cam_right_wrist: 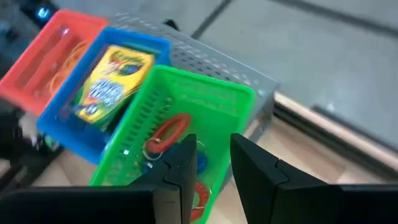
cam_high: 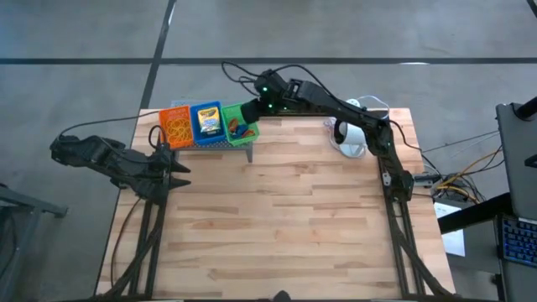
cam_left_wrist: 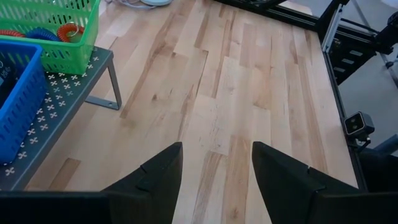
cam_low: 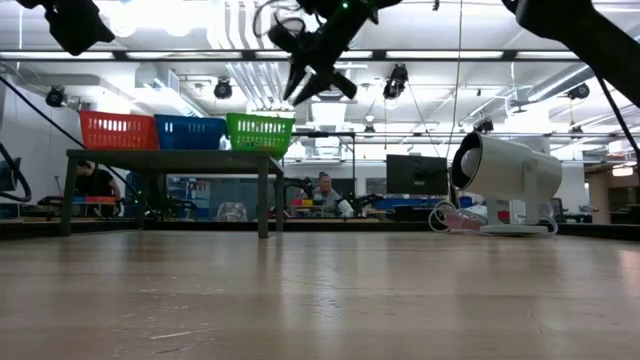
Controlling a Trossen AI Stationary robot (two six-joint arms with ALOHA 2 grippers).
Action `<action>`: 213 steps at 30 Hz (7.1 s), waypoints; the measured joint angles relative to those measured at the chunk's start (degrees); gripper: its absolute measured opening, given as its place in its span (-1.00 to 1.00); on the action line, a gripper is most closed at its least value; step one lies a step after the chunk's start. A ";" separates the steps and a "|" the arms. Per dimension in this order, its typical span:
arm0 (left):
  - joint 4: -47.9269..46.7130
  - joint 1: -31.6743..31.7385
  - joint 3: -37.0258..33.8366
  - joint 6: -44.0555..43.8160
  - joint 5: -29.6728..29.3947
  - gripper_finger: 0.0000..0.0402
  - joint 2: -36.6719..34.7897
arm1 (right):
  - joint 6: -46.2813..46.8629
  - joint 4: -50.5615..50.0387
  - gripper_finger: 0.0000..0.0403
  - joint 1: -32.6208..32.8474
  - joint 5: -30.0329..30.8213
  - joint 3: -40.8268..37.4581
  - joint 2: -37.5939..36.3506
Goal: Pick & Place Office Desk Supplies
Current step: Put the green bin filled with spring keychains on the shelf, then return to Home Position
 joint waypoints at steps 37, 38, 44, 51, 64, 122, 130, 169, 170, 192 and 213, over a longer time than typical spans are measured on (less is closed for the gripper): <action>0.00 -0.01 0.00 0.00 0.00 0.00 0.01 | -46.36 74.20 -0.61 -6.79 -35.25 -72.80 -30.98; -0.02 0.00 0.00 0.00 0.00 0.00 0.01 | -46.93 76.06 -0.61 -7.73 -36.83 -74.12 -30.72; -0.01 -0.01 0.00 -0.01 0.00 0.00 0.01 | -47.31 87.42 -0.61 -12.88 -49.57 -77.05 -26.02; -0.02 0.00 0.00 0.01 0.00 0.00 0.01 | -47.04 88.17 -0.61 -16.25 -61.09 -70.57 -16.53; 0.00 -0.01 0.00 0.01 0.00 0.00 0.01 | -44.53 87.43 -0.60 -18.98 -70.65 -61.42 -7.25; 0.00 -0.02 0.00 0.01 0.00 0.00 0.01 | -46.81 84.37 -0.61 -8.10 -49.40 -59.17 -6.62; -0.01 -0.02 0.00 0.01 0.00 0.00 0.01 | -46.20 84.59 -0.61 -9.18 -51.37 -60.37 -7.57; -0.01 -0.01 0.01 0.01 0.00 0.00 0.01 | -42.94 94.93 -0.61 11.78 -9.81 -103.34 -47.68; 0.00 0.00 0.01 0.00 0.00 0.00 0.01 | -42.55 94.96 -0.61 12.17 -8.85 -104.64 -49.42; 0.00 0.00 0.02 0.00 0.00 0.00 -0.01 | -43.55 94.19 -0.61 22.06 10.58 -132.47 -86.39; -0.01 -0.02 0.01 0.01 -0.01 0.00 0.03 | -40.68 61.84 -0.61 22.04 4.62 -132.39 -124.45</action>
